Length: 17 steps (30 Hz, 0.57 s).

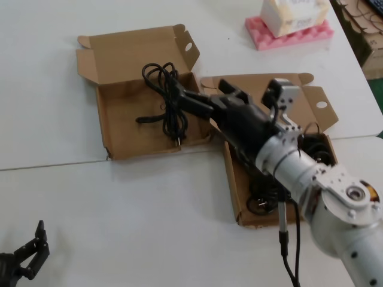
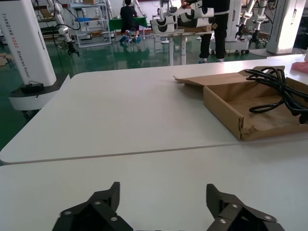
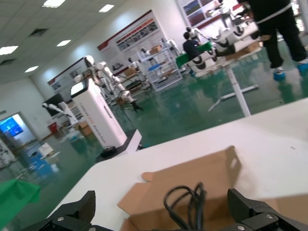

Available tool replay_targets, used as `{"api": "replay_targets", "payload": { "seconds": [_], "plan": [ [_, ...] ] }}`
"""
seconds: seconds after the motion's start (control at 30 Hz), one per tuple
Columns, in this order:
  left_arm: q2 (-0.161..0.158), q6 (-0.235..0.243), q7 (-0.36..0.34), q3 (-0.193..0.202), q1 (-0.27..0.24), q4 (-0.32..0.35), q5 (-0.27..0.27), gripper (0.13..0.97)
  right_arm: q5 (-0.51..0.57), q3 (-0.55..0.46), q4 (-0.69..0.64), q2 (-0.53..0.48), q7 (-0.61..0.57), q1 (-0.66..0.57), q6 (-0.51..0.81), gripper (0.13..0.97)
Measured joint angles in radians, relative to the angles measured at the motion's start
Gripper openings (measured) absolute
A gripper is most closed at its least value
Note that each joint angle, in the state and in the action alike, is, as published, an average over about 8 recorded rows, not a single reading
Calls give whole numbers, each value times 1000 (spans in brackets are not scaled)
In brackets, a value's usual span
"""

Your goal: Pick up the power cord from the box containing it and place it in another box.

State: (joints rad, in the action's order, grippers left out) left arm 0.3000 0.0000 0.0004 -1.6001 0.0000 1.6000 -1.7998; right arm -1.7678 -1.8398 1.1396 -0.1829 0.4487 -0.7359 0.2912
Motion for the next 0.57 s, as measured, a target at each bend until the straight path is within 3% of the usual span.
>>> {"api": "replay_targets", "payload": {
  "seconds": [0.13, 0.4, 0.57],
  "plan": [
    [0, 0, 0, 0, 0, 0, 0, 594, -3, 20, 39, -10, 0, 62, -24, 966],
    [0, 0, 0, 0, 0, 0, 0, 782, -8, 61, 116, -30, 0, 187, -74, 966],
    [0, 0, 0, 0, 0, 0, 0, 807, -11, 78, 150, -38, 0, 241, -95, 966]
  ]
}}
